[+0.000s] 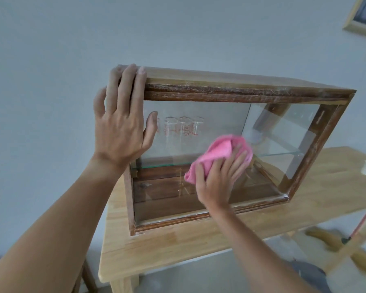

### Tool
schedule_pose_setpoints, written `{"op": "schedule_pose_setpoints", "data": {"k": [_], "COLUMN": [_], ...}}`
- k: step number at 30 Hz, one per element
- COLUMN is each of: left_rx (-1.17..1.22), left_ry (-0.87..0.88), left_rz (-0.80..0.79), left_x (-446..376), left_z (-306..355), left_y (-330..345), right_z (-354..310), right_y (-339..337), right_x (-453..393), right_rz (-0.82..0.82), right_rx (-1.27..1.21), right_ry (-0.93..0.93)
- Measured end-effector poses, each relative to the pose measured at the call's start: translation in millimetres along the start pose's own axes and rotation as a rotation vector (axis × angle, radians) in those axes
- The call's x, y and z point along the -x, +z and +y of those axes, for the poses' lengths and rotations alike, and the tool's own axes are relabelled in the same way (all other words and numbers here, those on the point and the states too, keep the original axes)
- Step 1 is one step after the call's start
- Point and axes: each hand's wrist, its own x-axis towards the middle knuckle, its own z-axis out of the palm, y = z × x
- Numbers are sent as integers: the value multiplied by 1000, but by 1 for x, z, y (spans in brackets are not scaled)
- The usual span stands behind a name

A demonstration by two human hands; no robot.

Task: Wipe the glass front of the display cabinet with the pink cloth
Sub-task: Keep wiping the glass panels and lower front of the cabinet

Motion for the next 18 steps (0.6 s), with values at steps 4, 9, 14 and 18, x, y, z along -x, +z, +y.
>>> {"op": "schedule_pose_setpoints", "data": {"k": [4, 9, 14, 18], "left_rx": [-20, -162, -194, -66], "left_ry": [-27, 103, 118, 216], "left_rz": [-17, -70, -119, -175], "left_x": [0, 3, -8, -37], "left_z": [6, -5, 17, 71], "left_y": [-2, -8, -15, -7], "right_z": [8, 8, 18, 26], "right_y": [22, -1, -41, -32], "right_x": [95, 41, -88, -69], "right_rz": [-265, -234, 150, 96], "right_rx": [-81, -139, 11, 47], "right_ry": [220, 281, -34, -167]}}
